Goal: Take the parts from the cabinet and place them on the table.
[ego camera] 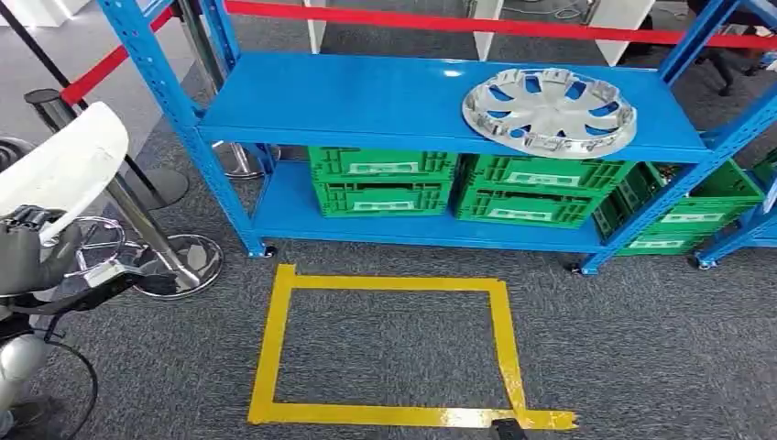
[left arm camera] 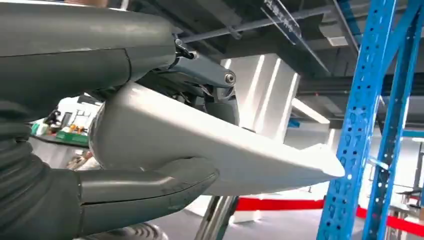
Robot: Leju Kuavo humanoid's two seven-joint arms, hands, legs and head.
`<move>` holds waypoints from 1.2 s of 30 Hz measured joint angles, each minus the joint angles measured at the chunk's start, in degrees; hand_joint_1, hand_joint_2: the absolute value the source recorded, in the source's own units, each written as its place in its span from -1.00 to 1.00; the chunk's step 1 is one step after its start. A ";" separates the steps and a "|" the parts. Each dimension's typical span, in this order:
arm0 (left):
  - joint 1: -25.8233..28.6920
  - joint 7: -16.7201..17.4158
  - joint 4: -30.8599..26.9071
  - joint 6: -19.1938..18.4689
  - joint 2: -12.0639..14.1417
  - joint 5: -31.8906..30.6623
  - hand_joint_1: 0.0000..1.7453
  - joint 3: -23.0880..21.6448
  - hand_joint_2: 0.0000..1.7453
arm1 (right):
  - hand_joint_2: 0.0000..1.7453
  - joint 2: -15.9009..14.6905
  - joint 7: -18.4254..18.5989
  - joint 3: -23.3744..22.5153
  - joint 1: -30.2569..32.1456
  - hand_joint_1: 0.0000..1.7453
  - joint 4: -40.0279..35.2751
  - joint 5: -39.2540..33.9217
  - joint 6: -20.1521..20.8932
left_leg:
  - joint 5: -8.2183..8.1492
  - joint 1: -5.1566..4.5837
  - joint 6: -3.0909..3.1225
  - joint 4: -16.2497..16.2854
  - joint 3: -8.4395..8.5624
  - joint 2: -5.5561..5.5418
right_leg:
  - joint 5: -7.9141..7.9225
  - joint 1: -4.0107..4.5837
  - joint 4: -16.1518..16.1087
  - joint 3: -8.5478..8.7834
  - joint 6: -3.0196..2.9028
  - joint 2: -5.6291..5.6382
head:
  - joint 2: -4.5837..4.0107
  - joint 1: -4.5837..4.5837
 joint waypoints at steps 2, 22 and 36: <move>-0.02 0.13 0.24 -0.22 -0.02 0.22 1.00 0.00 1.00 | -1.00 0.00 0.00 0.00 -0.07 -1.00 0.00 -0.04 0.00 | 1.31 0.08 -0.29 -0.01 -1.50 -0.02 | 4.25 0.00 -6.50 5.49 -0.28 0.03 | 0.00 -0.02; -2.14 0.50 1.92 -1.09 -0.07 0.50 1.00 0.31 1.00 | -1.00 0.00 -0.02 -0.20 -0.27 -1.00 -0.02 -0.04 -0.33 | -7.37 -0.37 -1.74 -0.56 9.55 -0.23 | 12.72 0.86 -16.74 1.13 -2.12 -0.25 | 0.00 -0.37; -3.37 0.76 3.41 -1.27 -0.63 0.68 1.00 -0.07 1.00 | -1.00 -0.02 -0.02 -0.98 -0.38 -1.00 -0.02 -0.04 -0.81 | 2.23 -0.19 -1.47 -0.41 -1.07 0.32 | 2.37 0.54 -19.97 13.65 -1.68 0.14 | 0.02 -0.16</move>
